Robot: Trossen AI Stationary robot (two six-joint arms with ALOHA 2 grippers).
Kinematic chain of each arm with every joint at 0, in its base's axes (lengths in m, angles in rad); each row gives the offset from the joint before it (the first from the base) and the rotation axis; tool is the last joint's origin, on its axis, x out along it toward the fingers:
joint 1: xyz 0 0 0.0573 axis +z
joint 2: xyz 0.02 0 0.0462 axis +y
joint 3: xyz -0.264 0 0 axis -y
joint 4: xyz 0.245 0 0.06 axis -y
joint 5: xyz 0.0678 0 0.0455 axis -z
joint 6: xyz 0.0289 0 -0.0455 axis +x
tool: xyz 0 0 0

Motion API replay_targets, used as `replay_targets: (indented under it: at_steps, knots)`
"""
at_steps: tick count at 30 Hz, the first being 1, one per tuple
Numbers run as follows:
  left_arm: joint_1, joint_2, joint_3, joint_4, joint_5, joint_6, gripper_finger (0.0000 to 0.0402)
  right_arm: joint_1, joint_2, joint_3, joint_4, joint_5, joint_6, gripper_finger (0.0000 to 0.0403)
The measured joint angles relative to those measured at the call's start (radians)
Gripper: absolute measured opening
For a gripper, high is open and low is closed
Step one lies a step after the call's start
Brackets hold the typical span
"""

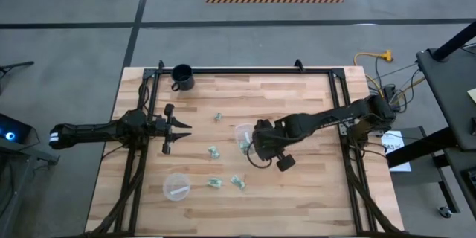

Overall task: Pick and place items into bin
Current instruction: Put the stevia packet into the transparent bin

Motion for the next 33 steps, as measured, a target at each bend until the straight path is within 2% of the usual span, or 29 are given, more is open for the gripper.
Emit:
replay_targets:
  at_steps: [10, 17, 33]
  knots:
    - [0.0, 0.0, 0.0, 0.0, 0.0, 0.0, 0.0094, -0.088, 0.0, 0.008, 0.198, 0.008, -0.021, 0.0008]
    - [0.0, 0.0, 0.0, 0.0, 0.0, 0.0, 0.0094, -0.135, 0.0, -0.018, 0.344, 0.019, 0.033, 0.0009]
    - [0.0, 0.0, 0.0, 0.0, 0.0, 0.0, 0.0094, -0.152, 0.0, -0.055, 0.386, 0.019, 0.028, 0.0009]
